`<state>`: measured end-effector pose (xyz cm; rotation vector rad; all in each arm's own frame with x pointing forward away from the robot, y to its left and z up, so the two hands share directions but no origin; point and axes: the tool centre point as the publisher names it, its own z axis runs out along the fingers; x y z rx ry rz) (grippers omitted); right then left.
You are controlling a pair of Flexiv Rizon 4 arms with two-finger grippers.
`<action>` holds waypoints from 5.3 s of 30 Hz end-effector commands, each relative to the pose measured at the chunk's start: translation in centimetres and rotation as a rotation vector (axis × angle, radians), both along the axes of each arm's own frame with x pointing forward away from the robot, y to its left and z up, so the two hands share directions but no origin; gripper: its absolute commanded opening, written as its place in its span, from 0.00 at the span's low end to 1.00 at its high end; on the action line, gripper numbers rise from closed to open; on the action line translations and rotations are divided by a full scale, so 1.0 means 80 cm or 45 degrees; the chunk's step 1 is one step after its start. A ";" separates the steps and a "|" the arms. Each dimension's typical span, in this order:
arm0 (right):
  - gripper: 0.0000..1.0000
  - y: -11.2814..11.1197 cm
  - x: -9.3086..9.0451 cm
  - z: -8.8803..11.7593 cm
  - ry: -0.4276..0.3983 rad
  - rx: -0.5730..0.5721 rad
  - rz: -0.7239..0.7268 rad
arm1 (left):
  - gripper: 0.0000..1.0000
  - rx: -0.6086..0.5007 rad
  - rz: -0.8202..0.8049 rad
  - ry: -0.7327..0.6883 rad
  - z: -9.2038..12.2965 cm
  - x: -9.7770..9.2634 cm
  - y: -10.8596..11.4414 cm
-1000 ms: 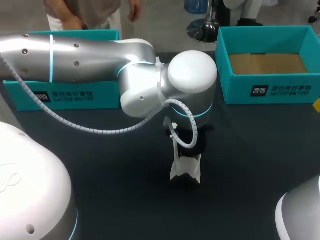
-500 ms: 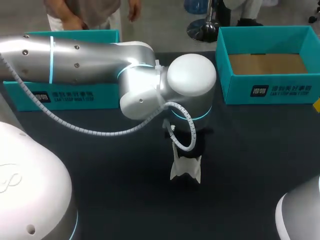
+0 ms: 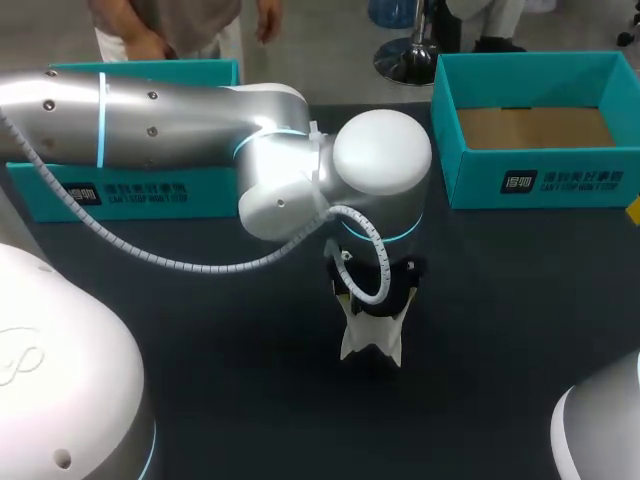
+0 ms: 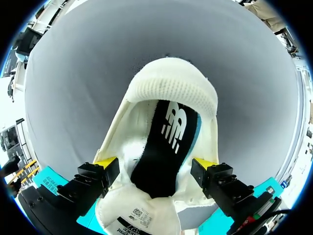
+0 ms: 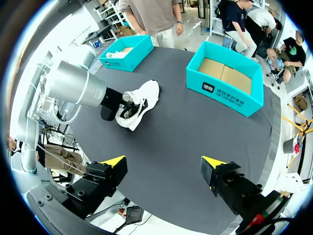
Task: Take the shoe out of the shoebox, open the shoe tongue, remove and reinsert the insole, then place the shoe into the shoebox
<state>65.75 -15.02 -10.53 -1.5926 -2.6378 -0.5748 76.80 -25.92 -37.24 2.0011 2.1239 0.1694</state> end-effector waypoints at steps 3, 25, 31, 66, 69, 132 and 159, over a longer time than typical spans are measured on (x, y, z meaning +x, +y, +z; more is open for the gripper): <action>1.00 0.000 0.004 0.001 0.008 -0.002 0.002 | 1.00 0.001 0.001 -0.009 -0.003 -0.001 0.001; 1.00 0.000 0.004 0.001 0.008 -0.002 0.002 | 1.00 0.004 0.007 -0.087 0.029 0.004 0.000; 1.00 0.000 0.004 0.001 0.008 -0.002 0.002 | 1.00 0.022 0.013 -0.096 0.034 0.008 0.003; 1.00 0.000 0.004 0.001 0.008 -0.002 0.002 | 0.80 -0.100 0.128 -0.211 0.166 0.098 0.019; 1.00 0.000 0.004 0.001 0.008 -0.002 0.002 | 0.00 -0.120 0.105 -0.123 0.168 0.102 0.019; 1.00 0.000 0.004 0.001 0.008 -0.002 0.002 | 0.00 -0.089 0.043 -0.001 0.095 0.084 -0.002; 1.00 0.000 0.004 0.001 0.008 -0.002 0.002 | 0.00 -0.140 0.519 0.225 0.085 0.036 0.042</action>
